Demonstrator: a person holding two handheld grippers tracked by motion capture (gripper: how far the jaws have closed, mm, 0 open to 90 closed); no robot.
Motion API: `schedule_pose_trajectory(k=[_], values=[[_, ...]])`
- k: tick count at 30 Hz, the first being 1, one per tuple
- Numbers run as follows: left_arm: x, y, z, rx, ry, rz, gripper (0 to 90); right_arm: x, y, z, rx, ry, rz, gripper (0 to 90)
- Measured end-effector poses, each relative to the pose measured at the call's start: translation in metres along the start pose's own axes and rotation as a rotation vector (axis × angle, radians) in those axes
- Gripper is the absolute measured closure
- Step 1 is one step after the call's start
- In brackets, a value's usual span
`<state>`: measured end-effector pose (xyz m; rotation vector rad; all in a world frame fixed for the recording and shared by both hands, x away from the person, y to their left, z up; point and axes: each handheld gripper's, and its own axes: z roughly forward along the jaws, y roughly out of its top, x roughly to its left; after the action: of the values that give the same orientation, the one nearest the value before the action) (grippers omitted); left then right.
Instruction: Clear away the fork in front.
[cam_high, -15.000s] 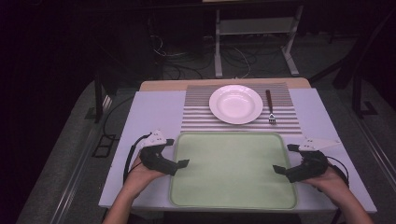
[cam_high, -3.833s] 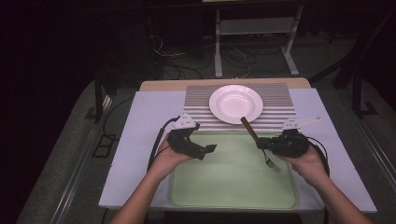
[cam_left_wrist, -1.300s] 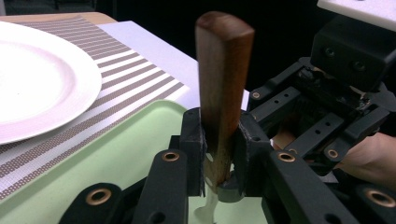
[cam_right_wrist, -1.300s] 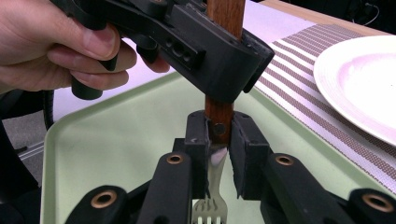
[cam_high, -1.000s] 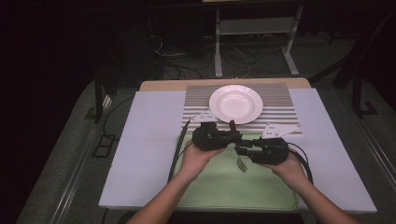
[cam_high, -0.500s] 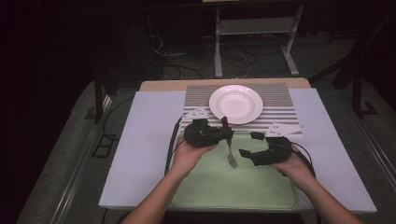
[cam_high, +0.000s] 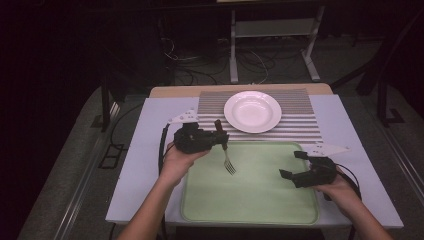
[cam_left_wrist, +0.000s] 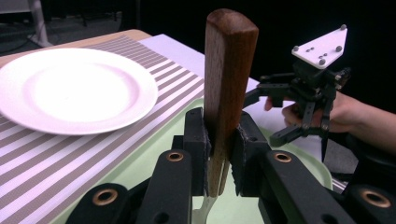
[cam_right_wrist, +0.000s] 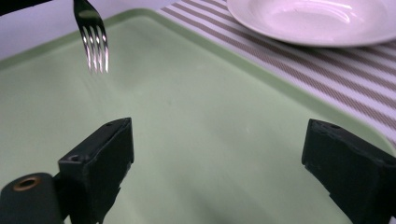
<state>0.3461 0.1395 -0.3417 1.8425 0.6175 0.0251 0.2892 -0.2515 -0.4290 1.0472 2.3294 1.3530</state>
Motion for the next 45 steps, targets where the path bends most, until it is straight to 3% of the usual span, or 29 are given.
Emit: schedule_pose_trajectory(k=[8, 18, 26, 38, 45], values=[[0.006, -0.011, -0.028, 0.007, 0.025, -0.018, 77.5, -0.008, -0.023, -0.017, 0.005, -0.009, 0.029, 5.7], [0.002, -0.023, -0.053, 0.011, 0.045, -0.034, 77.5, -0.010, -0.025, -0.017, 0.014, -0.013, 0.033, 5.2], [-0.007, -0.040, -0.067, 0.049, 0.052, -0.065, 77.4, -0.010, -0.025, -0.016, 0.016, -0.018, 0.027, 5.2], [-0.006, -0.050, -0.071, 0.053, 0.071, -0.094, 77.2, -0.010, -0.025, -0.016, 0.018, -0.018, 0.020, 5.5], [0.000, -0.044, -0.056, 0.062, 0.073, -0.081, 75.9, -0.010, -0.025, -0.016, 0.016, -0.020, 0.024, 6.0]])
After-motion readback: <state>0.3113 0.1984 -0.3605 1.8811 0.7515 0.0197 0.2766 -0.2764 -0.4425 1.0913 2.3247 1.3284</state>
